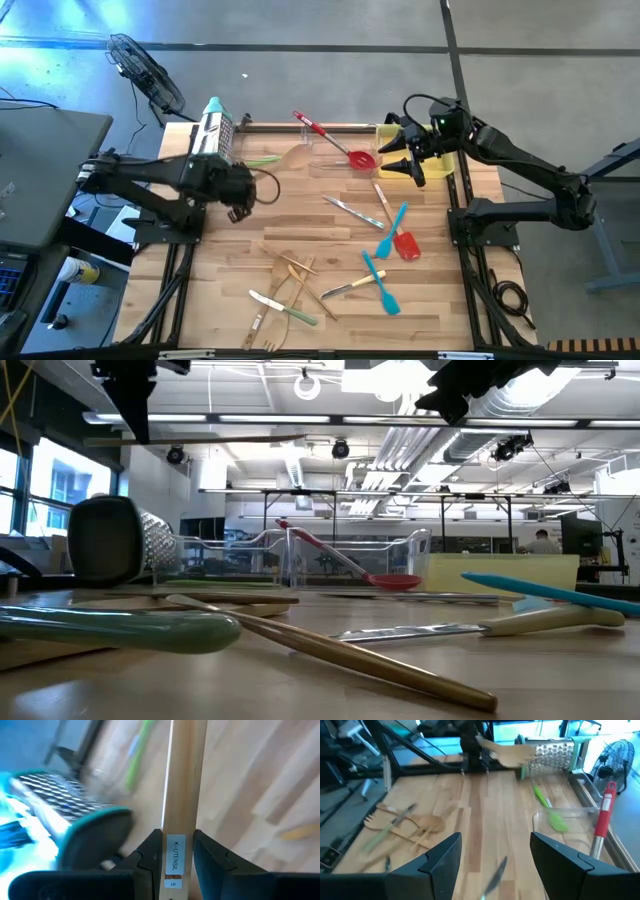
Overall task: Pick & Place Kitchen Items
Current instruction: Put the top brown serving spork into the right transparent bin
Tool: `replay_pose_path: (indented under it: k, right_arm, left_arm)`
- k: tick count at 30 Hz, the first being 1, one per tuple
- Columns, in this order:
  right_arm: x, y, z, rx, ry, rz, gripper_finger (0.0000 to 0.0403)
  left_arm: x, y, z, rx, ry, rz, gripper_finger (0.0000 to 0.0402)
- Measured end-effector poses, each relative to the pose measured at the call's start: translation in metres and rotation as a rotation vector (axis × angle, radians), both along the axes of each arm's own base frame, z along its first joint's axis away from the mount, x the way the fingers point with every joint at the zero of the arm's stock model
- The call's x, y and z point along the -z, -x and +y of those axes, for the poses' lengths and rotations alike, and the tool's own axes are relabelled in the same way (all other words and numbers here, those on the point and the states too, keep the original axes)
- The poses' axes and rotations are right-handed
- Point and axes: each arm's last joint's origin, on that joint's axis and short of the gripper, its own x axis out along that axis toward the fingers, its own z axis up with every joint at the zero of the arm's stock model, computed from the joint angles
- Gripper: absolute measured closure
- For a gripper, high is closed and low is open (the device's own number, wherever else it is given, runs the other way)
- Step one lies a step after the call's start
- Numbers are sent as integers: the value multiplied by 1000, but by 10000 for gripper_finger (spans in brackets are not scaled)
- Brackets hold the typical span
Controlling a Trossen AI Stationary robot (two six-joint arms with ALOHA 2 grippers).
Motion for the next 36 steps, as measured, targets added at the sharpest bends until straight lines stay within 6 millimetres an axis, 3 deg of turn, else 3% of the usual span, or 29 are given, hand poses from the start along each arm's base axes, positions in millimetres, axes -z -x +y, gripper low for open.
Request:
replay_pose_path:
  k: [9,22,30,36]
  right_arm:
    - [-15,-4,4,-206,-152,-160,174]
    - [-15,-4,4,-179,-144,-153,174]
    - [-16,0,-3,-146,-142,-161,174]
    - [-16,2,-7,-125,-139,-166,174]
  left_arm:
    - [-17,-34,52,150,-45,198,324]
    - [-47,-87,136,430,-147,435,324]
    - [-29,-127,186,578,-180,619,324]
    - [-13,-157,208,670,-236,642,324]
